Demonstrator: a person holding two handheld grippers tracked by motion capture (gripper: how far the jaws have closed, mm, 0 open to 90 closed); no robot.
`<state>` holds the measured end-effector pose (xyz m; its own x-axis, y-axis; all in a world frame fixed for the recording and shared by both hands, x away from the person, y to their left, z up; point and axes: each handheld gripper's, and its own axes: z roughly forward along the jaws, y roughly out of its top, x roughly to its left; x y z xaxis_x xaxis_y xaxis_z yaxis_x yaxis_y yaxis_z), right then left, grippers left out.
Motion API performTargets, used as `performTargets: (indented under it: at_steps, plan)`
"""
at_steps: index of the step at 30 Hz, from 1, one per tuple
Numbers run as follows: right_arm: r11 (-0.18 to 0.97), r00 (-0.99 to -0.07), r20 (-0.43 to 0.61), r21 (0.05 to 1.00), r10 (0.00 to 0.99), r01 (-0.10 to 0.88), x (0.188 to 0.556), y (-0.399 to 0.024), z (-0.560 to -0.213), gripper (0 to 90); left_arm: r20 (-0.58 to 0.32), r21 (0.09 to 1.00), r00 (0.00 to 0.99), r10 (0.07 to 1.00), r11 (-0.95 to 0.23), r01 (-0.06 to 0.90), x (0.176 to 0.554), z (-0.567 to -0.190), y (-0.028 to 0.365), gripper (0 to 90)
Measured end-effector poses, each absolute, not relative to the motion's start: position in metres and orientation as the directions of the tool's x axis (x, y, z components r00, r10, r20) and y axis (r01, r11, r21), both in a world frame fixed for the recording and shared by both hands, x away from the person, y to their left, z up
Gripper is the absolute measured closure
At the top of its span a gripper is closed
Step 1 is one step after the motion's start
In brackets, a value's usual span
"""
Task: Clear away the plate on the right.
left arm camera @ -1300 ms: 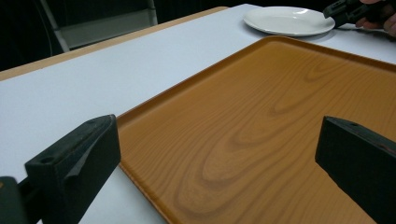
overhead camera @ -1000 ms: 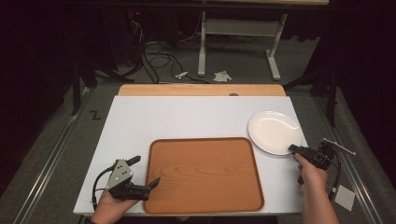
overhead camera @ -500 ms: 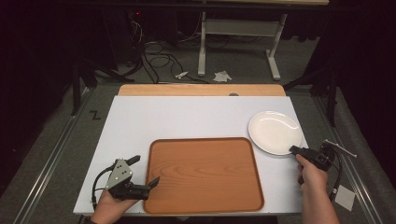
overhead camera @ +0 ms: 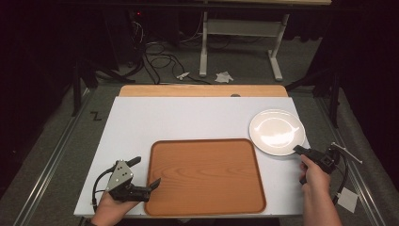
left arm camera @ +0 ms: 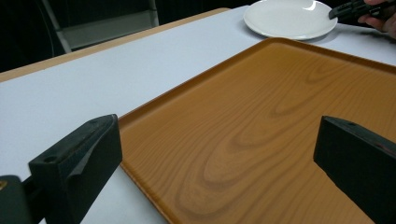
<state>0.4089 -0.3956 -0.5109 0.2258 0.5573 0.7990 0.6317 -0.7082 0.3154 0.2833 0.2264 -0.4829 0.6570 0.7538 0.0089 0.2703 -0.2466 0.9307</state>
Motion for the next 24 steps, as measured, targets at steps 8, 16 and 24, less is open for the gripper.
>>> performTargets:
  at_steps: [8, 16, 24]
  plan:
    - [-0.732, 0.216, 0.82, 0.313, 0.53, 0.606, 0.4077, -0.3935, -0.5084, 89.1, 0.01, 0.934, 0.655, 0.755, -0.242, 0.265, 0.2832, -0.4824, 0.2268, 1.8]
    - [-0.741, 0.213, 0.825, 0.318, 0.524, 0.591, 0.4076, -0.3934, -0.5074, 89.1, 0.005, 0.94, 0.648, 0.762, -0.225, 0.257, 0.2823, -0.4814, 0.2282, 1.8]
    - [-0.749, 0.209, 0.833, 0.314, 0.512, 0.584, 0.4068, -0.3954, -0.5071, 88.9, 0.008, 0.936, 0.648, 0.762, -0.233, 0.263, 0.2829, -0.4825, 0.2269, 1.8]
